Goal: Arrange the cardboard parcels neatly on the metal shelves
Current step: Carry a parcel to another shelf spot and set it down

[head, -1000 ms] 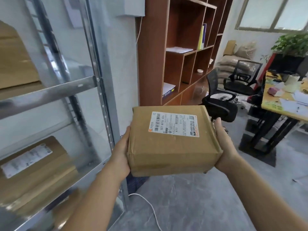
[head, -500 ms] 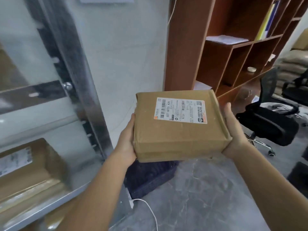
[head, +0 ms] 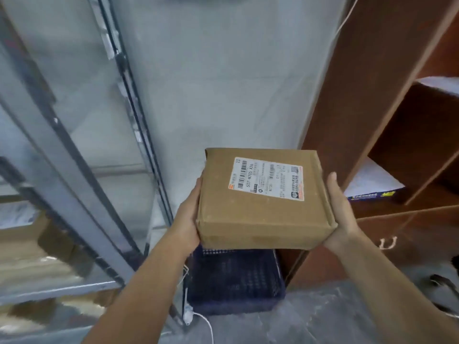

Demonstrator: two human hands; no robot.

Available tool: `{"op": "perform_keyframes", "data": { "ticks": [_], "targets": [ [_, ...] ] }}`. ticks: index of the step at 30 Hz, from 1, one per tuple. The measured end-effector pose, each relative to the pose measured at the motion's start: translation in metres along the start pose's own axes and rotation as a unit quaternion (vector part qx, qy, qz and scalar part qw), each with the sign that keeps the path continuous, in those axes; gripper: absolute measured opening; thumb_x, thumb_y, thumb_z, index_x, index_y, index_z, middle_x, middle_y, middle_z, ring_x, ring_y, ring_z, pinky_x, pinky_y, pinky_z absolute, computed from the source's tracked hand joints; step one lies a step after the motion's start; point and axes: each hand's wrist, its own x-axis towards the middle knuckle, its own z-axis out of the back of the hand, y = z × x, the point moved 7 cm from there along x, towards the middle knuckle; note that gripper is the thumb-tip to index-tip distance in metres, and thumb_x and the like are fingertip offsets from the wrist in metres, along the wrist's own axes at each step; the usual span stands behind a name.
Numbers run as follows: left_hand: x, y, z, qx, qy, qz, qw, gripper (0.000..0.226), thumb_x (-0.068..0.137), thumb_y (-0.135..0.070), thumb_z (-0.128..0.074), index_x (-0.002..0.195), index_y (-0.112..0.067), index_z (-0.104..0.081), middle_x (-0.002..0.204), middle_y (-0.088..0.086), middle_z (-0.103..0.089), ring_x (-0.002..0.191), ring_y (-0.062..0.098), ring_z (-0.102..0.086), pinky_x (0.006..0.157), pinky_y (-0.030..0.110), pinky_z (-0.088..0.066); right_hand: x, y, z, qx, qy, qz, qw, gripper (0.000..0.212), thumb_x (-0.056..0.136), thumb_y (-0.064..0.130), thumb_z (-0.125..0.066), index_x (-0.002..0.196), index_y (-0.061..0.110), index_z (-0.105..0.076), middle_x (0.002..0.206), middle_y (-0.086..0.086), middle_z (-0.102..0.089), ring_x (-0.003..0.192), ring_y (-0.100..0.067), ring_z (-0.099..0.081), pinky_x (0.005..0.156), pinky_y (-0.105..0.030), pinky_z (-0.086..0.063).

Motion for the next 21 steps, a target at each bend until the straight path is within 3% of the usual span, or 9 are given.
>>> {"op": "perform_keyframes", "data": {
  "ticks": [5, 8, 10, 12, 13, 15, 17, 19, 21],
  "targets": [
    [0.044, 0.032, 0.029, 0.059, -0.099, -0.064, 0.991, 0.04, 0.097, -0.048, -0.054, 0.127, -0.023, -0.064, 0.12, 0.008, -0.073, 0.103, 0.023, -0.072, 0.089, 0.038, -0.056, 0.075, -0.046, 0.016, -0.016, 0.036, -0.069, 0.997, 0.063, 0.1, 0.062, -0.038, 0.086, 0.024, -0.086, 0.106, -0.008, -0.079, 0.091, -0.021, -0.078, 0.069, -0.033, -0.064],
    [0.076, 0.067, 0.062, 0.157, -0.145, -0.046, 0.976, 0.023, 0.106, -0.041, -0.046, 0.12, -0.029, -0.059, 0.115, 0.006, -0.072, 0.103, 0.022, -0.071, 0.085, 0.038, -0.057, 0.127, -0.098, 0.049, -0.059, -0.014, -0.071, 0.996, 0.054, 0.096, 0.06, -0.049, 0.116, 0.018, -0.078, 0.116, -0.01, -0.076, 0.102, -0.024, -0.075, 0.081, -0.036, -0.059],
    [0.103, 0.106, 0.093, 0.2, -0.167, -0.004, 0.966, 0.03, 0.108, -0.041, -0.037, 0.115, -0.027, -0.063, 0.112, 0.003, -0.074, 0.103, 0.02, -0.07, 0.088, 0.038, -0.056, 0.157, -0.138, 0.07, -0.132, -0.04, -0.049, 0.989, 0.043, 0.105, 0.05, -0.047, 0.12, 0.014, -0.066, 0.107, -0.008, -0.072, 0.094, -0.019, -0.07, 0.079, -0.03, -0.055],
    [0.126, 0.14, 0.117, 0.213, -0.17, 0.023, 0.962, 0.038, 0.108, -0.038, -0.034, 0.1, -0.021, -0.067, 0.099, 0.0, -0.076, 0.091, 0.014, -0.071, 0.081, 0.032, -0.056, 0.181, -0.167, 0.084, -0.228, -0.049, 0.005, 0.972, 0.032, 0.111, 0.037, -0.038, 0.11, 0.013, -0.059, 0.093, -0.002, -0.062, 0.082, -0.011, -0.06, 0.069, -0.016, -0.05],
    [0.138, 0.162, 0.129, 0.223, -0.172, 0.033, 0.959, 0.041, 0.108, -0.034, -0.032, 0.092, -0.019, -0.067, 0.09, -0.001, -0.075, 0.082, 0.01, -0.071, 0.072, 0.027, -0.055, 0.193, -0.187, 0.092, -0.274, -0.049, 0.017, 0.96, 0.03, 0.112, 0.035, -0.036, 0.105, 0.015, -0.058, 0.091, 0.0, -0.06, 0.083, -0.011, -0.058, 0.069, -0.017, -0.048],
    [0.162, 0.202, 0.154, 0.24, -0.165, 0.054, 0.955, 0.045, 0.108, -0.029, -0.029, 0.088, -0.018, -0.068, 0.079, -0.006, -0.076, 0.071, 0.003, -0.071, 0.058, 0.019, -0.054, 0.222, -0.239, 0.113, -0.315, -0.031, 0.005, 0.949, 0.027, 0.111, 0.038, -0.037, 0.102, 0.024, -0.058, 0.095, 0.0, -0.062, 0.092, -0.017, -0.059, 0.079, -0.03, -0.048],
    [0.186, 0.246, 0.185, 0.258, -0.175, 0.078, 0.947, 0.044, 0.106, -0.038, -0.031, 0.102, -0.021, -0.071, 0.093, -0.008, -0.078, 0.083, 0.003, -0.073, 0.067, 0.021, -0.057, 0.251, -0.295, 0.142, -0.333, -0.038, -0.026, 0.942, 0.026, 0.11, 0.043, -0.037, 0.11, 0.03, -0.059, 0.104, 0.0, -0.065, 0.101, -0.019, -0.062, 0.09, -0.039, -0.051],
    [0.215, 0.291, 0.218, 0.294, -0.192, 0.109, 0.93, 0.055, 0.09, -0.064, -0.036, 0.118, -0.028, -0.067, 0.117, -0.003, -0.074, 0.104, 0.013, -0.071, 0.09, 0.038, -0.058, 0.28, -0.351, 0.169, -0.352, -0.033, -0.069, 0.933, 0.031, 0.109, 0.049, -0.034, 0.122, 0.035, -0.059, 0.112, 0.002, -0.067, 0.107, -0.019, -0.063, 0.101, -0.047, -0.051],
    [0.246, 0.337, 0.253, 0.318, -0.212, 0.128, 0.915, 0.062, 0.079, -0.069, -0.037, 0.115, -0.03, -0.068, 0.119, -0.001, -0.071, 0.107, 0.018, -0.069, 0.097, 0.048, -0.055, 0.303, -0.404, 0.194, -0.354, -0.029, -0.12, 0.927, 0.034, 0.108, 0.053, -0.033, 0.122, 0.039, -0.06, 0.112, 0.005, -0.068, 0.11, -0.019, -0.064, 0.104, -0.051, -0.051]
  ]
}}
